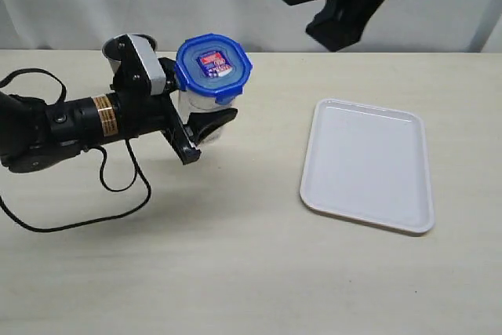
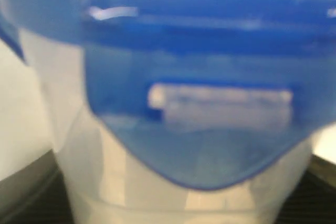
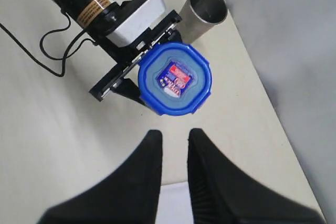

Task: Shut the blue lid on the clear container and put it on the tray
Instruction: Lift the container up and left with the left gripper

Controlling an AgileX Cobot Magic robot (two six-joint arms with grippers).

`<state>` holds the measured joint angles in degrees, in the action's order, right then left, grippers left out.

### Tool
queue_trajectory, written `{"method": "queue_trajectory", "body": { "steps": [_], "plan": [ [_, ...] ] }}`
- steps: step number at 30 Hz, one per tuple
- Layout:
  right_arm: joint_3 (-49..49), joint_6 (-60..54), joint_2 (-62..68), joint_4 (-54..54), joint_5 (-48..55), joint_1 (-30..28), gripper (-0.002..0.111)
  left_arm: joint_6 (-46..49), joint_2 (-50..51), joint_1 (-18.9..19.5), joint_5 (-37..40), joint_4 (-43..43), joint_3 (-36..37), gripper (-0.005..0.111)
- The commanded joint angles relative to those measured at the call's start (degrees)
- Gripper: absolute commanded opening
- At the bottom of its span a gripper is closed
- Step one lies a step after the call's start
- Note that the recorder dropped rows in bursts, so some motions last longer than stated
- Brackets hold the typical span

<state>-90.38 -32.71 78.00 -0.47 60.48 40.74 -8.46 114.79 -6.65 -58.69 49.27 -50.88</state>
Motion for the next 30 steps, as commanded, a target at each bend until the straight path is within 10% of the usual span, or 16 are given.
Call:
{"method": "queue_trajectory", "body": {
  "steps": [1, 16, 30],
  "plan": [
    [3.8, 0.6, -5.3, -0.4, -2.3, 0.0, 0.018, -0.7, -7.4, -0.1, 9.3, -5.3, -0.2, 0.0],
    [13.5, 1.7, -19.3, -0.4, -11.0, 0.0, 0.018, 11.2, -15.4, -14.8, 64.8, -4.8, -13.9, 0.0],
    [23.4, 2.3, -32.2, -0.4, -19.2, 0.0, 0.018, 14.9, -15.4, -22.9, 87.1, 15.3, -14.5, 0.0]
  ]
}}
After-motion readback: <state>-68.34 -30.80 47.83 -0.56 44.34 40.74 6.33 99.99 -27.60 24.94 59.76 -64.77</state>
